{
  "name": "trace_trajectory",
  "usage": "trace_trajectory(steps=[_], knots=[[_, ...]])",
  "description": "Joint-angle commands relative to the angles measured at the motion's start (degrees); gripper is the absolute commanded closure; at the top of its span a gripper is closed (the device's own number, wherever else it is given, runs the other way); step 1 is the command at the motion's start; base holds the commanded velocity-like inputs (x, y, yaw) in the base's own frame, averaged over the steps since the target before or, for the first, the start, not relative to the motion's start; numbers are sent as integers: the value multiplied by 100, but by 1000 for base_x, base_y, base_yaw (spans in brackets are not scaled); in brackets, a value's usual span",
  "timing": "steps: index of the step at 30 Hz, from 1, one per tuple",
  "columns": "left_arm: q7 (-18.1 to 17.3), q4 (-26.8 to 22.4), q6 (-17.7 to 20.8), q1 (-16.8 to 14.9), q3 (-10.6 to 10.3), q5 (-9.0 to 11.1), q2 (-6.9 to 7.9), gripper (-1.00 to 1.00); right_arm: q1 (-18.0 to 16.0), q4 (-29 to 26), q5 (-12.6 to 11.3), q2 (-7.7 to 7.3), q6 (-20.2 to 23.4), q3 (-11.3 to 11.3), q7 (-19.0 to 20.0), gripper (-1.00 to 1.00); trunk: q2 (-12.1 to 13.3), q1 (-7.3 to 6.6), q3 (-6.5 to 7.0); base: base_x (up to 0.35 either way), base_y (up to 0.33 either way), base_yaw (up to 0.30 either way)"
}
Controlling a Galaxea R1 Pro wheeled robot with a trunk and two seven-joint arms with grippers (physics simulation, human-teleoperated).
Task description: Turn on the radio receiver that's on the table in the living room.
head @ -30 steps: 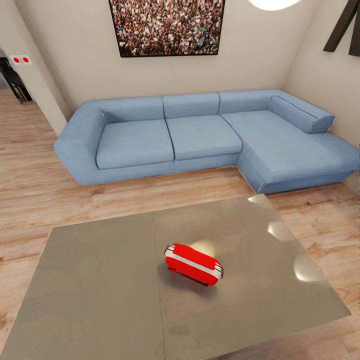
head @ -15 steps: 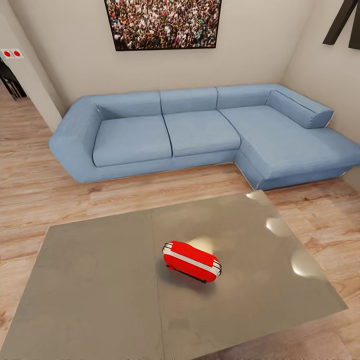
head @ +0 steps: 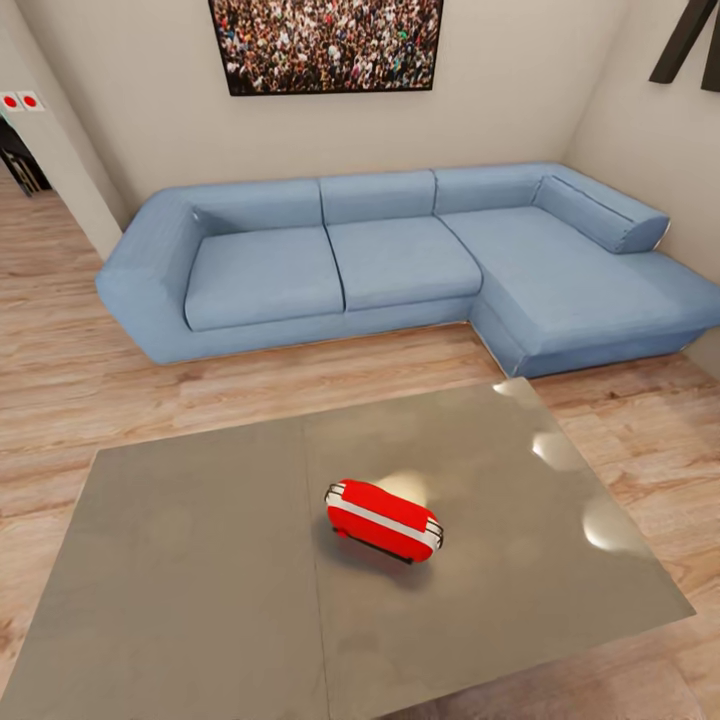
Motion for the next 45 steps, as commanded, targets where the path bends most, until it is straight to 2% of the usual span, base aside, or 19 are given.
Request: trace_trajectory(steps=[1,33,45], knots=[[0,0,0,0,0,0,0,-100,0,0,0,0,-1,0,0,-100,0,0,-9,0,0,0],[0,0,-3,0,0,0,0,-100,0,0,2,0,9,2,0,-100,0,0,-300,0,0,0],[0,0,-8,0,0,0,0,-100,0,0,2,0,5,2,6,-100,0,0,-314,0,0,0]])
